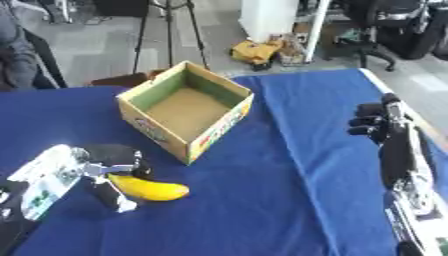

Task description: Pick up objects on the table and place them in the box.

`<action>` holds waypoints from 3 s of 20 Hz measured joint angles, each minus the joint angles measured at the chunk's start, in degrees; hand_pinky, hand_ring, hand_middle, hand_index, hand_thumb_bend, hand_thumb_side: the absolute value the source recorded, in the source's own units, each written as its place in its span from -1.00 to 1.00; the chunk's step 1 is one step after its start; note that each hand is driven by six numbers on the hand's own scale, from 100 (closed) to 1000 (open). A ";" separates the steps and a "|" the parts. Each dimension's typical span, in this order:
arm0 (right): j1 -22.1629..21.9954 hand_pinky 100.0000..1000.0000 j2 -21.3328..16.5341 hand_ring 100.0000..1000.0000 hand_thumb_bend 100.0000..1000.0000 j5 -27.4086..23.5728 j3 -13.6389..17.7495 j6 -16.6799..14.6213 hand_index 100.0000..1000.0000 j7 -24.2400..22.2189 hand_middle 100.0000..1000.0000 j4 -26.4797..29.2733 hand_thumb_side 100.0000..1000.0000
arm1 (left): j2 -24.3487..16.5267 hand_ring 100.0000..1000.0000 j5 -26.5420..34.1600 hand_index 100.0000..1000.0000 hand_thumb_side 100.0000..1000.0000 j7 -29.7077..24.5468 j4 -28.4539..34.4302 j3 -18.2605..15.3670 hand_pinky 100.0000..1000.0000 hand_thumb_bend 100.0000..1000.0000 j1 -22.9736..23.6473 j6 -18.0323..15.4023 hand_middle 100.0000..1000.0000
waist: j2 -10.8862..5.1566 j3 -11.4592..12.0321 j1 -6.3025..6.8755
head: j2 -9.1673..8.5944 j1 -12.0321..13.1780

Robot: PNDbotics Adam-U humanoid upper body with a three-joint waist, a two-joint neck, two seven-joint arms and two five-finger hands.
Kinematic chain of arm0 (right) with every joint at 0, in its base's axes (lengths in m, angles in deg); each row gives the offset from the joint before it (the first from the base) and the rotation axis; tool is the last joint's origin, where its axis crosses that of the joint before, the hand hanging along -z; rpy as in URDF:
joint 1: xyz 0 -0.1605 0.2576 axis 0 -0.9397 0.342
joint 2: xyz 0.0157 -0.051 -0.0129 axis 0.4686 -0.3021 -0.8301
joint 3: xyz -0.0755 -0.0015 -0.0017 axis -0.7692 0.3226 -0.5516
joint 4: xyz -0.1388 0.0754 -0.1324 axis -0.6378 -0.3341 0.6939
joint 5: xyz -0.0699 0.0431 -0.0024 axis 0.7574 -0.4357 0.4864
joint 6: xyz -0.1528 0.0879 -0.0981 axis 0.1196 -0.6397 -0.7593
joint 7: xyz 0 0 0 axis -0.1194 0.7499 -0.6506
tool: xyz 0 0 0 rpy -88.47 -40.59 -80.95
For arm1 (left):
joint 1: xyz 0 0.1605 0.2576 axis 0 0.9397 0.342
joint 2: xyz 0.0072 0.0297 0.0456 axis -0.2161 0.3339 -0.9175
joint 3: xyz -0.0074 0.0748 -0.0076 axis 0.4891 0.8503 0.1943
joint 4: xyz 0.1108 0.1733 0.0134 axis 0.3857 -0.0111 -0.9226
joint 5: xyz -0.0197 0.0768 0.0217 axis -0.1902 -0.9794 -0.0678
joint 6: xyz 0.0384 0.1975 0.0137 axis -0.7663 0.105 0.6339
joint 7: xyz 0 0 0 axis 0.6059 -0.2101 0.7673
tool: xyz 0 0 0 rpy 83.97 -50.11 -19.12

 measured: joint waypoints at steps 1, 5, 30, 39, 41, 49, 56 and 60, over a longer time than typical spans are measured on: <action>0.00 -0.01 0.00 0.01 -1.00 0.00 0.00 0.00 0.12 0.00 -0.03 0.00 0.73 | 0.00 -0.05 0.00 0.23 -0.32 0.10 0.00 -0.11 0.13 -1.00 0.02 0.04 -0.09 | 0.00 0.00 0.00 | -0.01 -0.01; 0.00 -0.01 0.00 0.01 -1.00 0.00 0.01 0.00 0.12 0.00 -0.03 0.00 0.73 | -0.69 -0.08 0.02 0.16 -0.32 0.10 0.67 -0.25 0.10 -1.00 -0.08 0.15 -0.14 | 0.00 0.00 0.00 | -0.03 -0.03; 1.45 -0.01 0.00 0.01 -1.00 0.00 -1.40 0.33 0.12 -1.46 -0.03 -0.01 0.74 | -0.16 -0.10 -9.54 0.11 -0.25 13.68 -3.31 -12.26 0.10 -1.00 -9.11 9.04 -0.17 | -0.15 -4.41 1.64 | -0.14 1.83; 4.09 -0.01 0.16 0.01 -1.00 -0.18 -2.65 0.57 0.12 -2.80 -0.03 0.02 0.74 | 4.10 -0.01 -18.32 0.19 -0.11 26.27 -13.40 -17.18 0.17 -1.00 -11.68 11.98 -0.09 | 1.64 -9.55 3.31 | -2.12 4.18; 4.61 -0.02 0.44 0.01 -1.00 -0.20 -2.87 0.63 0.12 -3.08 -0.03 0.04 0.76 | 4.47 0.00 -19.35 0.20 -0.10 27.34 -14.71 -17.59 0.18 -0.99 -11.82 11.35 -0.08 | 2.13 -10.54 3.68 | -2.59 4.54; 5.31 -0.02 0.91 0.00 -1.00 -0.43 -3.19 0.83 0.11 -3.37 -0.03 0.19 0.74 | 5.58 0.24 -20.44 0.44 0.35 24.77 -17.70 -17.91 0.32 0.31 -11.82 7.52 0.20 | 3.52 -12.53 4.43 | -3.65 5.27; 5.21 -0.02 0.93 0.00 -1.00 -0.44 -3.17 0.83 0.11 -3.38 -0.04 0.35 0.75 | 5.71 0.44 -18.25 0.53 0.92 11.77 -17.77 -17.81 0.45 1.00 -11.64 6.32 0.38 | 3.49 -11.30 4.44 | -3.61 5.03; 4.69 -0.02 0.95 0.00 -1.00 -0.44 -3.08 0.77 0.11 -3.26 -0.04 0.35 0.75 | 5.10 0.37 -15.14 0.50 1.00 12.80 -13.58 -18.47 0.40 0.86 -11.07 8.89 0.35 | 3.05 -9.83 4.15 | -3.56 4.45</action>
